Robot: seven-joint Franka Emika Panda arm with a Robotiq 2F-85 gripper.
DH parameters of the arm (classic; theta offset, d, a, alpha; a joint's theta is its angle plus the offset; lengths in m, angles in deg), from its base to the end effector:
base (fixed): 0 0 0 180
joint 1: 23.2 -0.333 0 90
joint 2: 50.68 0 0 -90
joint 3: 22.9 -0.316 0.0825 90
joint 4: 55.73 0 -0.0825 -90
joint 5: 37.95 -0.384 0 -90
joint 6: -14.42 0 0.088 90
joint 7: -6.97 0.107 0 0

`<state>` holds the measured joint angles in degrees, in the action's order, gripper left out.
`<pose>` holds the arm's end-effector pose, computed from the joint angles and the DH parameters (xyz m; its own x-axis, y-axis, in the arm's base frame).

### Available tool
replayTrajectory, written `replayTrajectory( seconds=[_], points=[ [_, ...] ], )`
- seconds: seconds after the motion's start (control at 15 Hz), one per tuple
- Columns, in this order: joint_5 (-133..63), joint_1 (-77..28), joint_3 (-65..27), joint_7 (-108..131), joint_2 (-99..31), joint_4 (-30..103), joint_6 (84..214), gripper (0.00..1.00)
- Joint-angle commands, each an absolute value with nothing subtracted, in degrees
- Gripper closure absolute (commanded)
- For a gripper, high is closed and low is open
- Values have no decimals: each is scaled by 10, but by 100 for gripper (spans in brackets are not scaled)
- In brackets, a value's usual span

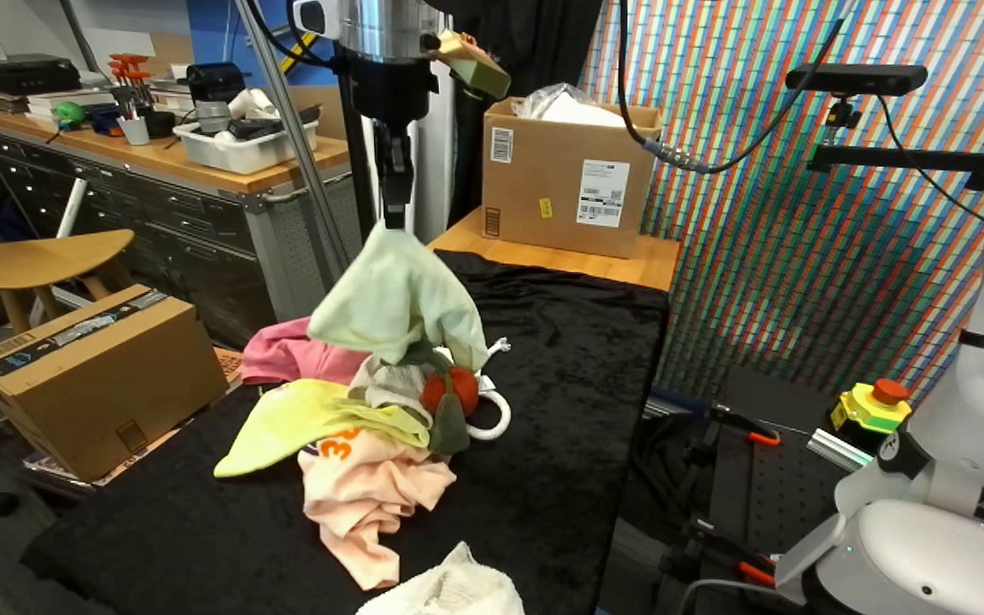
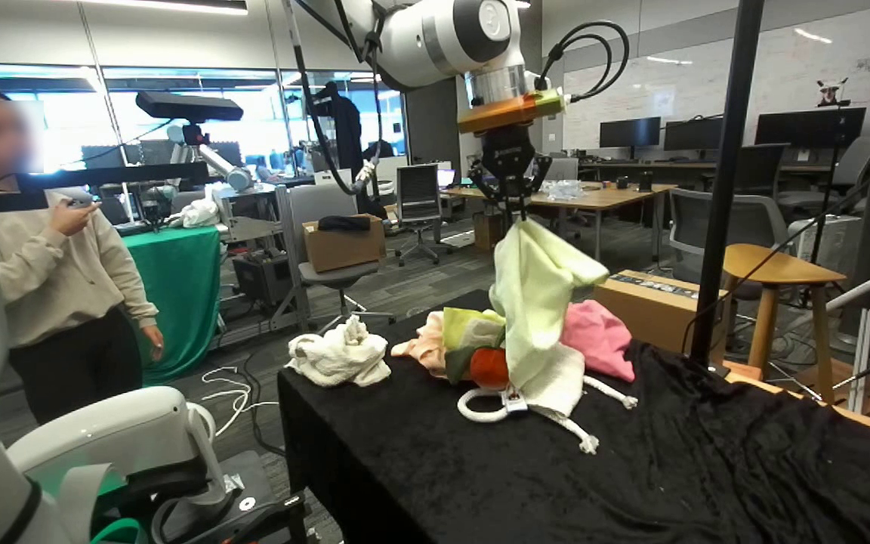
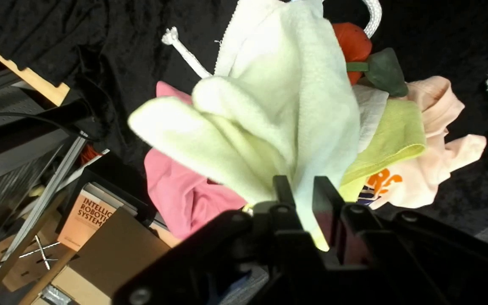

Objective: Put the towels and the turnip plushie on the peach shirt

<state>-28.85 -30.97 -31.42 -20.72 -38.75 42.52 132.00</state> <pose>0.6145 0.1640 0.4770 0.6726 0.7377 0.0581 0.7225 -0.6716 0.1641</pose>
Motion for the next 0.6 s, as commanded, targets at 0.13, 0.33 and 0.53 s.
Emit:
replayTrajectory(
  seconds=[0.13,0.33,0.53],
  points=[
    [-268,-316,-318,-201,-384,413,1315,32],
    [-270,-318,-318,-195,-377,404,1308,10],
    [-275,-319,-316,-166,-367,397,1309,0]
  ],
)
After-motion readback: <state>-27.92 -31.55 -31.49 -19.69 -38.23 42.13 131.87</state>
